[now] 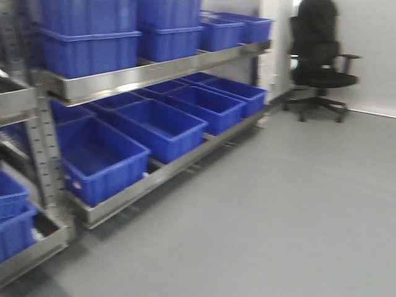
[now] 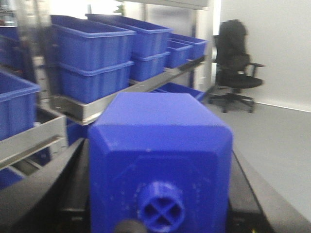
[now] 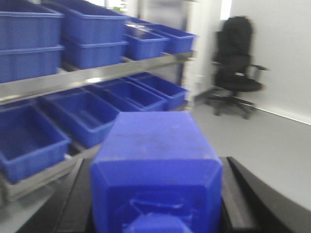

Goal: Pick and sort blue part to right shelf
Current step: 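Drive the base up to the shelf of blue bins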

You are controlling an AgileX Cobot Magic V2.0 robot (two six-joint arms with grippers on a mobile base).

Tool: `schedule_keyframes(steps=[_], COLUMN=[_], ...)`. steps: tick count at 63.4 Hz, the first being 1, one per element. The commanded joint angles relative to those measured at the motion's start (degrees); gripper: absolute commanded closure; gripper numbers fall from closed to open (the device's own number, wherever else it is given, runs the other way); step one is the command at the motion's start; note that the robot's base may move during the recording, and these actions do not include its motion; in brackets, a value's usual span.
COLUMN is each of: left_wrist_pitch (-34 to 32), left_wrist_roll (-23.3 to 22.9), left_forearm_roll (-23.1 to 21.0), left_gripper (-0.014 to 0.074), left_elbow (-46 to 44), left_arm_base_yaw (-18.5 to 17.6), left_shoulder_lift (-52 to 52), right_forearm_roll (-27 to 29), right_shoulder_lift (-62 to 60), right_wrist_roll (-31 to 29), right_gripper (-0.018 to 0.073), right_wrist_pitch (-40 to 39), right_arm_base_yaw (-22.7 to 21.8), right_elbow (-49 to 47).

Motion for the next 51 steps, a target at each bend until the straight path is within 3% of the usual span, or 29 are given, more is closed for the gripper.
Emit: schedule_keyframes(steps=[1, 51], left_wrist_pitch=[-5.0, -5.0], left_wrist_roll=[-0.1, -0.1], left_forearm_roll=[-0.8, -0.8], left_gripper=[0.0211, 0.0211], left_elbow=[-1.7, -1.7], left_arm_base_yaw=[0.0, 0.0], left_shoulder_lift=[0.7, 0.7], right_forearm_roll=[0.0, 0.0], right_shoulder_lift=[0.3, 0.3], right_wrist_roll=[-0.4, -0.4], right_gripper=[0.0153, 0.0153], right_wrist_pitch=[-5.6, -5.6], right_arm_base_yaw=[-0.4, -0.4], right_elbow=[-1.9, -1.9])
